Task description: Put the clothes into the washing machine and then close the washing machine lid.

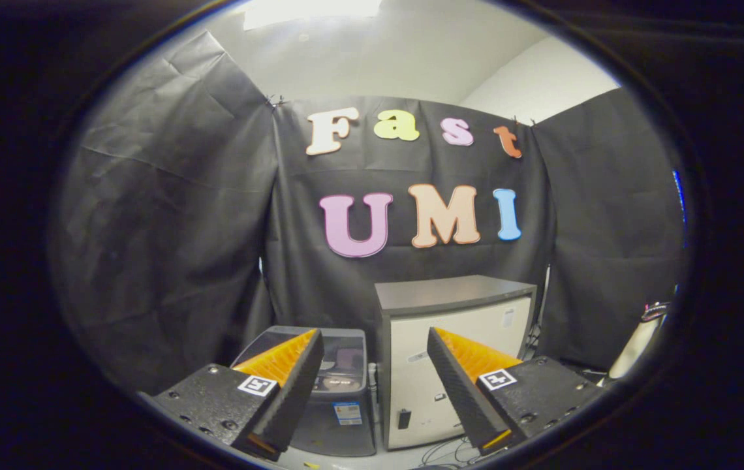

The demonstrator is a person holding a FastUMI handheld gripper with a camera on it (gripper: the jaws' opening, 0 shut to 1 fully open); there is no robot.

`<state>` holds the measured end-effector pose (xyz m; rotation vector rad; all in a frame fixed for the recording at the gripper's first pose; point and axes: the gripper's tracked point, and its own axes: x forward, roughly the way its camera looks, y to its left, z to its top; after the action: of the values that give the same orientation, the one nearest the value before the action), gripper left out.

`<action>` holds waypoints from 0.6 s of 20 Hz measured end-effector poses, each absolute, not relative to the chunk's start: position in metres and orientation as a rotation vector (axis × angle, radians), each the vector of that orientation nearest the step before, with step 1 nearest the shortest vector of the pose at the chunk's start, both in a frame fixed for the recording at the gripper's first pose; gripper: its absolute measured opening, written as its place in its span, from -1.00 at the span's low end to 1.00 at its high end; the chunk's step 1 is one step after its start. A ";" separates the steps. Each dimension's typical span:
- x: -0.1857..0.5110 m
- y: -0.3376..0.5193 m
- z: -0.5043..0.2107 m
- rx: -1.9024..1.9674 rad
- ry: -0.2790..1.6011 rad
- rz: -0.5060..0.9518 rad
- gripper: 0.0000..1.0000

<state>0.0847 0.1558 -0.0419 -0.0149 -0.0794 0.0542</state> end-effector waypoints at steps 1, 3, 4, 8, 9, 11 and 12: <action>0.083 0.153 -0.044 -0.005 -0.072 0.062 0.93; 0.078 0.144 -0.043 0.009 -0.076 0.058 0.94; 0.077 0.142 -0.047 0.023 -0.066 0.056 0.94; 0.072 0.136 -0.036 0.065 -0.074 0.079 0.94; 0.072 0.131 -0.033 0.064 -0.085 0.068 0.94; 0.073 0.125 -0.034 0.067 -0.087 0.045 0.93; 0.075 0.124 -0.034 0.070 -0.084 0.037 0.93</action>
<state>0.0748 0.1235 -0.0340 0.0696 -0.0843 0.0372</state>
